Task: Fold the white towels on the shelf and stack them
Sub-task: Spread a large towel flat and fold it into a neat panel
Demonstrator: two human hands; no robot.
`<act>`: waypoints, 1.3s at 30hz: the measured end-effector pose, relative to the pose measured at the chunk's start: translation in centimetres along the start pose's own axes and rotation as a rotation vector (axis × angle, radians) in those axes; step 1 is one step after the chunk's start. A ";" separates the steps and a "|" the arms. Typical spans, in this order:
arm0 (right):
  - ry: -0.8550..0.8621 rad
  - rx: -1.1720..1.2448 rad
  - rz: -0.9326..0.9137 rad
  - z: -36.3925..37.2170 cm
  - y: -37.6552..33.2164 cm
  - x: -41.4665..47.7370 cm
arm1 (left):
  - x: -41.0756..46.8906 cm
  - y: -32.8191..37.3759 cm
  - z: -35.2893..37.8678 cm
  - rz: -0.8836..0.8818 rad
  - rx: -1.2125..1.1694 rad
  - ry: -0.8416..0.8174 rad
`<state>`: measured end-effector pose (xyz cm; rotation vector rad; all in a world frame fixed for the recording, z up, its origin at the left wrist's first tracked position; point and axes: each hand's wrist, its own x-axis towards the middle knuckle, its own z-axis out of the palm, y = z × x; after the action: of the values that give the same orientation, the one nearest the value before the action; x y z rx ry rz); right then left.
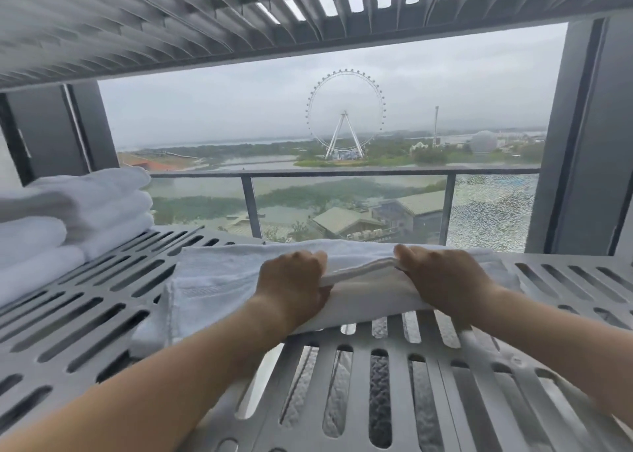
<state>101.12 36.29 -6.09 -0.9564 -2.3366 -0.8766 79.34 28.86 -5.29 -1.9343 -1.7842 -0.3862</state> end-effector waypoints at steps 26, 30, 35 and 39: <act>-0.290 0.208 0.060 -9.9 -2.1 -6.5 | -11.4 -3.5 -6.2 -0.017 -0.019 -0.046; -0.277 0.185 0.078 -13.3 -3.4 -9.5 | -14.4 -2.9 -8.3 0.026 0.042 -0.047; -0.368 0.178 0.142 -17.0 -6.3 -14.3 | -20.0 -1.5 -10.3 0.123 0.062 0.001; -0.321 0.194 0.258 -19.3 -9.3 -17.1 | -24.3 -0.7 -12.4 0.116 -0.020 -0.061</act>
<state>108.67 9.90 -6.92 -1.3561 -2.4258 -0.4100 77.29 1.70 -7.10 -2.0724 -1.7012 -0.3093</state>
